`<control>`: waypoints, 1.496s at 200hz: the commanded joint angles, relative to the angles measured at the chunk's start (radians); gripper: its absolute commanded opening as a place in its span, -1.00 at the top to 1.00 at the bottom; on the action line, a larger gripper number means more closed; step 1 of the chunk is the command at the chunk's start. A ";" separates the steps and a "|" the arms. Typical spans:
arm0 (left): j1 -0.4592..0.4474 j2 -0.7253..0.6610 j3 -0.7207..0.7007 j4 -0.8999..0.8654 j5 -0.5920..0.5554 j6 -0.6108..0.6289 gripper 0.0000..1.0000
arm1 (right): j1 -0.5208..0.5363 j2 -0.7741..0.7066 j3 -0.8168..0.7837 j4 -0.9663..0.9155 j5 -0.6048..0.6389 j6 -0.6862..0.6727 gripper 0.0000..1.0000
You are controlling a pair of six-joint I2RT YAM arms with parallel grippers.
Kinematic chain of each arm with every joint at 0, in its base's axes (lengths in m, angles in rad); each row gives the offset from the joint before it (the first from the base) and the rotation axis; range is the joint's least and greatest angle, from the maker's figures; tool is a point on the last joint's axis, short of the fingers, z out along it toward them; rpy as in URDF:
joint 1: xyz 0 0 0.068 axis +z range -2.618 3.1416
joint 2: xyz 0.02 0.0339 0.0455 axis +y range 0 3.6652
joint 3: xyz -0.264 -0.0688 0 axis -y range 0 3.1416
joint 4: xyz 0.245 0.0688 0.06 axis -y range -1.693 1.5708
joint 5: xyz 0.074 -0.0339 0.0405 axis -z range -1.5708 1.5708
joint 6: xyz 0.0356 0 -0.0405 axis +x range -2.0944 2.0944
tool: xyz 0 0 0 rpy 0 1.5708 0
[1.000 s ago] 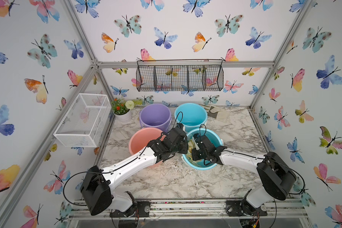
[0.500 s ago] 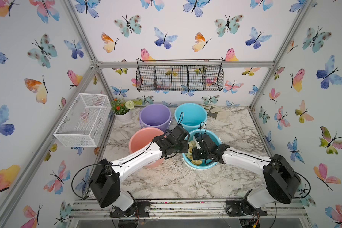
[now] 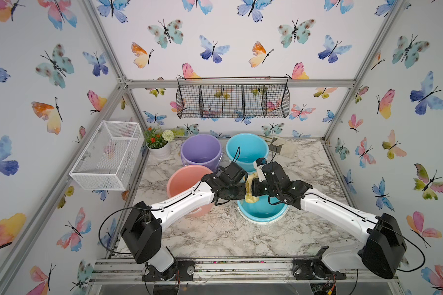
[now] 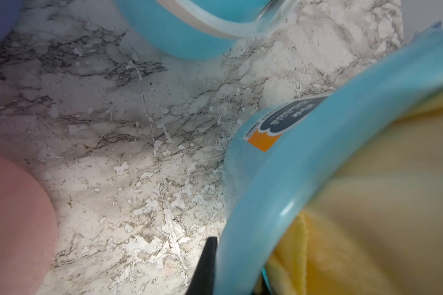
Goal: Wipe the inside of the bucket with a cloth
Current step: Wipe the dirt from the inside of the bucket.
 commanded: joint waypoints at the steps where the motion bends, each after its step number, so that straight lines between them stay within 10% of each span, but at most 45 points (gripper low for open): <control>1: -0.011 0.022 0.010 -0.107 0.046 0.037 1.00 | -0.006 -0.036 0.026 0.000 0.066 -0.083 0.96; 196: -0.011 -0.022 0.097 -0.168 -0.043 0.079 1.00 | -0.006 0.152 -0.238 0.082 -0.094 -0.653 0.96; 299: -0.017 -0.027 0.139 -0.202 -0.006 0.157 1.00 | -0.005 0.404 -0.050 -0.119 0.198 -0.864 0.96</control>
